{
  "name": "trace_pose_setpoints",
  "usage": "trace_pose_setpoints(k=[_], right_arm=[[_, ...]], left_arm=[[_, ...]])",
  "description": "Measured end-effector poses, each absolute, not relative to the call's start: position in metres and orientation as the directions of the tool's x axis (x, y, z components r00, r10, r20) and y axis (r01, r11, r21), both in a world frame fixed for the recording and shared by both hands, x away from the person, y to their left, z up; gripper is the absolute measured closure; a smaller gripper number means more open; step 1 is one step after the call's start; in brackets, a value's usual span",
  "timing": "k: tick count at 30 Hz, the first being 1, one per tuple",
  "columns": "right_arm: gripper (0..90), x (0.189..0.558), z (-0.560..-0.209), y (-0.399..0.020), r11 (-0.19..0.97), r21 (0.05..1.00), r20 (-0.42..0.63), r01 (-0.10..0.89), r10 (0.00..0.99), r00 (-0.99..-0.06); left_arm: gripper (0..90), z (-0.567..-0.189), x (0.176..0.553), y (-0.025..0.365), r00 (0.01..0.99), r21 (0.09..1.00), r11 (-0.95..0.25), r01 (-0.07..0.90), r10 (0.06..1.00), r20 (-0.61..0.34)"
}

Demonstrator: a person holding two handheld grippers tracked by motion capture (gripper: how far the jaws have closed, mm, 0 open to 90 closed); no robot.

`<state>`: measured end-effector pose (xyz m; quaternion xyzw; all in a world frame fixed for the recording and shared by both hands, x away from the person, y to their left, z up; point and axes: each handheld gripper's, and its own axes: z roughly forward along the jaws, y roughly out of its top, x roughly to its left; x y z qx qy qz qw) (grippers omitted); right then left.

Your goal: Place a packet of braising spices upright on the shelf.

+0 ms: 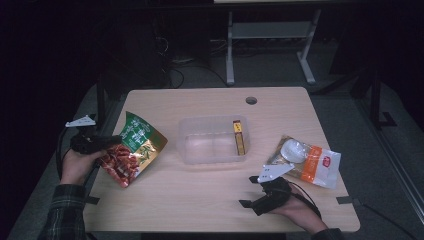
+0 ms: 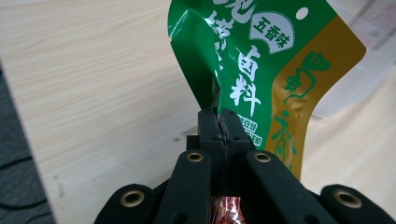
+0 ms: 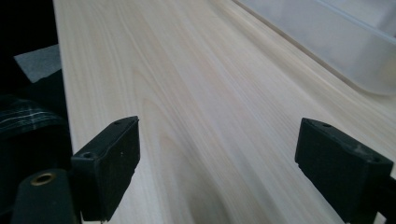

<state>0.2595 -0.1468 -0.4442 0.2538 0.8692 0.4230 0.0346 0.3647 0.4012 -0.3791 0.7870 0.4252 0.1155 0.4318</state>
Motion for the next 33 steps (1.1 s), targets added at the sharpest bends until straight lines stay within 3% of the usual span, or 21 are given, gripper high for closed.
trace_pose_setpoints(k=[20,33], right_arm=[[13.5,0.285,-0.422,-0.119,0.480,0.788,0.161,0.386,0.444,-0.881],[13.8,0.297,-0.404,-0.099,0.435,0.828,0.172,0.354,0.404,-0.898]], left_arm=[[90.0,-0.362,0.328,0.335,0.763,0.808,-0.329,0.489,0.610,-0.213],[90.0,-0.359,0.319,0.261,0.844,0.825,-0.386,0.413,0.502,-0.187]])
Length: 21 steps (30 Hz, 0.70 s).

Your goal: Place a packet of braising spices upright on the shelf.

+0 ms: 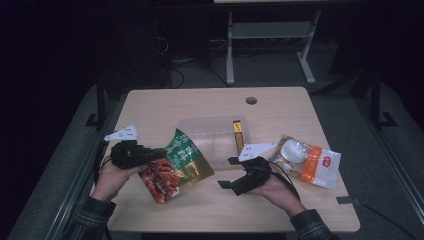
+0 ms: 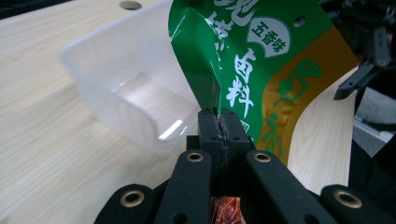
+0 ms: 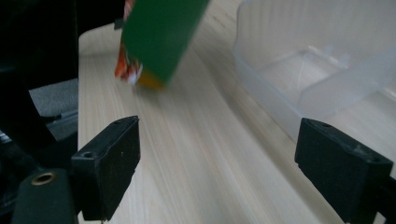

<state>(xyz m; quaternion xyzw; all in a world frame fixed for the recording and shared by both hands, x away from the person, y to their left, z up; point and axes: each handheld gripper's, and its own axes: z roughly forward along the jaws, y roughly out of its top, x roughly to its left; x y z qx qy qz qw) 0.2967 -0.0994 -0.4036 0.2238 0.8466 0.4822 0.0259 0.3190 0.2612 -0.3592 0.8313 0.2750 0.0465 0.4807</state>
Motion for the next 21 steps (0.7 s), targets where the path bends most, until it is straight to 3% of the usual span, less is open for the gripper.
trace_pose_setpoints(k=[9,17,21], right_arm=[[15.0,0.302,-0.398,-0.090,0.414,0.842,0.183,0.346,0.385,-0.905],[24.3,0.307,-0.408,-0.081,0.425,0.828,0.205,0.365,0.377,-0.903],[37.3,0.306,-0.412,-0.079,0.417,0.831,0.217,0.367,0.364,-0.906]], left_arm=[[90.0,-0.372,0.319,0.236,0.857,0.811,-0.411,0.416,0.476,-0.198],[90.0,-0.368,0.317,0.231,0.851,0.831,-0.368,0.416,0.479,-0.214],[90.0,-0.367,0.317,0.231,0.851,0.838,-0.349,0.418,0.473,-0.227]])
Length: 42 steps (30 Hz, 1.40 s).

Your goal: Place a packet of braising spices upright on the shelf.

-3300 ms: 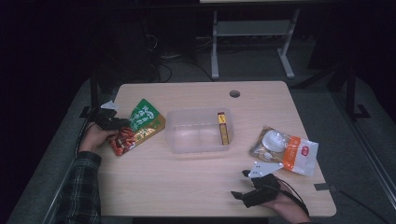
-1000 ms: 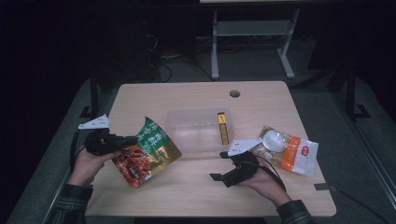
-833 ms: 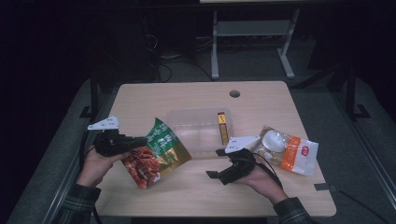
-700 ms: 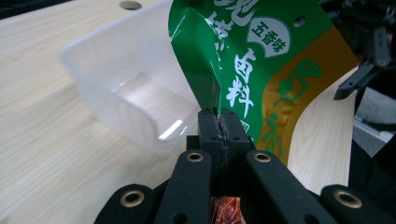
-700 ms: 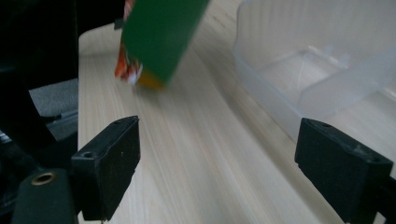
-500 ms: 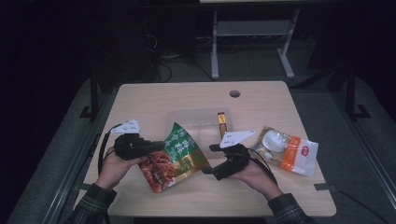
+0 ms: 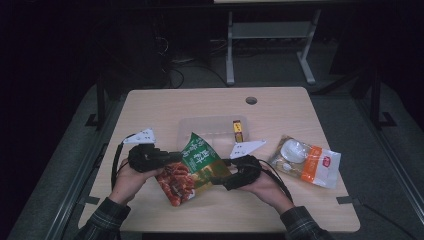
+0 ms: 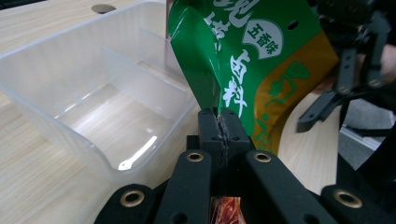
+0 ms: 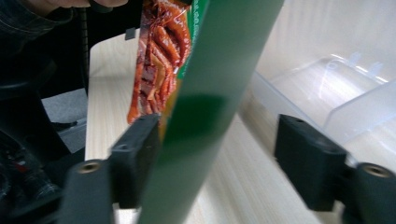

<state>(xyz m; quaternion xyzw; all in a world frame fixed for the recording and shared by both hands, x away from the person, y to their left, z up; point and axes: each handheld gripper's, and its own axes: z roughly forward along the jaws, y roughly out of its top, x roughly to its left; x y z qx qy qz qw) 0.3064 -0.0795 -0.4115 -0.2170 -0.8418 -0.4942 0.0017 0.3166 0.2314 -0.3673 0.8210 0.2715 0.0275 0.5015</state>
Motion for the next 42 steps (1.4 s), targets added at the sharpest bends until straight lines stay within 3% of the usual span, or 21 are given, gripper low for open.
trace_pose_setpoints(k=[4,8,11,15,23,29,35,42], right_arm=[[53.3,0.307,-0.412,-0.077,0.399,0.839,0.237,0.369,0.341,-0.910],[62.9,0.308,-0.412,-0.075,0.398,0.837,0.244,0.375,0.342,-0.907],[80.5,0.310,-0.412,-0.078,0.393,0.838,0.235,0.379,0.367,-0.900],[89.2,0.310,-0.409,-0.082,0.389,0.845,0.233,0.367,0.350,-0.907],[90.0,0.305,-0.400,-0.085,0.420,0.852,0.190,0.313,0.308,-0.932],[90.0,0.305,-0.390,-0.092,0.435,0.856,0.149,0.278,0.308,-0.940],[90.0,0.300,-0.382,-0.094,0.458,0.859,0.108,0.228,0.274,-0.956],[90.0,0.299,-0.366,-0.103,0.464,0.865,0.067,0.189,0.267,-0.961]], left_arm=[[90.0,-0.366,0.315,0.230,0.853,0.844,-0.335,0.418,0.465,-0.238],[90.0,-0.365,0.315,0.230,0.852,0.843,-0.335,0.420,0.465,-0.240],[90.0,-0.366,0.315,0.229,0.854,0.845,-0.328,0.422,0.456,-0.250],[89.8,-0.366,0.314,0.227,0.861,0.847,-0.342,0.406,0.454,-0.229],[87.5,-0.366,0.312,0.226,0.874,0.846,-0.379,0.374,0.449,-0.185],[79.6,-0.365,0.312,0.228,0.880,0.837,-0.406,0.366,0.444,-0.170],[69.3,-0.362,0.312,0.240,0.878,0.831,-0.434,0.349,0.461,-0.128],[50.5,-0.372,0.308,0.246,0.882,0.804,-0.502,0.318,0.468,-0.057]])
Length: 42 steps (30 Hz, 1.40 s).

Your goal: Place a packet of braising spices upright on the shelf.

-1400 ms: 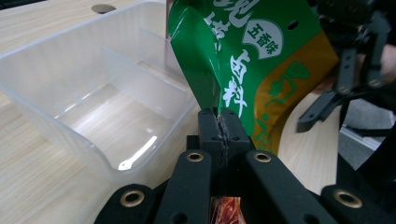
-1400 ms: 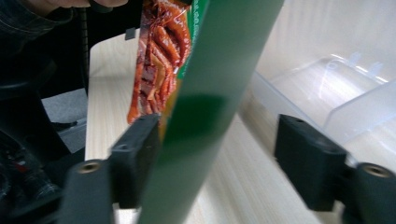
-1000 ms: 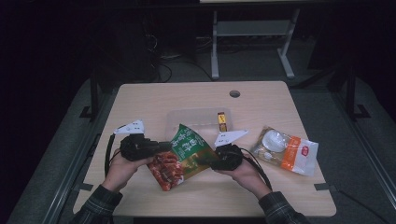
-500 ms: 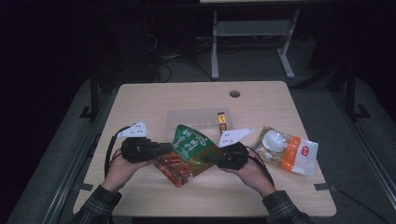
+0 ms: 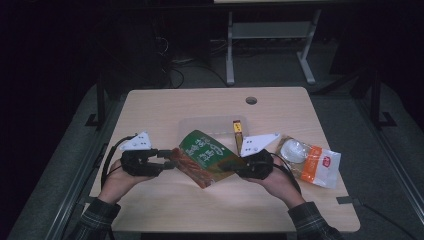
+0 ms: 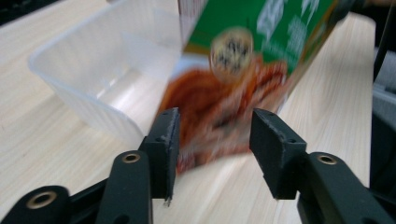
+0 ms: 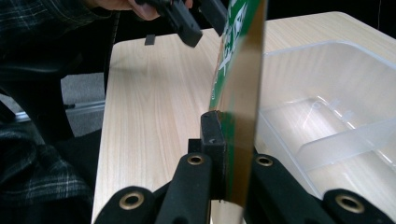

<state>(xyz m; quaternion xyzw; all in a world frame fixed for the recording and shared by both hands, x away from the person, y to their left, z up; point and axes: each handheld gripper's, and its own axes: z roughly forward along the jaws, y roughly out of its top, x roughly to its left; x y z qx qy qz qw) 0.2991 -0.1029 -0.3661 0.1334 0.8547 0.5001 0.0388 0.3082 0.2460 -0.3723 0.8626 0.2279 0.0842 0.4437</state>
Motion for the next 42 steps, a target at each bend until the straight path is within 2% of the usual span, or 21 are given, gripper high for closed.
trace_pose_setpoints(k=[8,16,28,42], right_arm=[[90.0,0.297,-0.352,-0.109,0.446,0.873,0.078,0.196,0.269,-0.960],[90.0,0.299,-0.336,-0.113,0.437,0.874,0.082,0.212,0.297,-0.951],[90.0,0.320,-0.307,-0.116,0.439,0.863,0.061,0.250,0.400,-0.914],[90.0,0.347,-0.299,-0.113,0.413,0.859,0.070,0.304,0.493,-0.867]], left_arm=[[28.8,-0.395,0.298,0.254,0.877,0.779,-0.536,0.325,0.479,-0.036],[19.6,-0.413,0.288,0.272,0.867,0.775,-0.546,0.320,0.498,-0.008],[16.8,-0.428,0.291,0.276,0.861,0.764,-0.549,0.338,0.508,-0.016],[17.4,-0.430,0.293,0.278,0.860,0.768,-0.547,0.333,0.510,-0.009]])
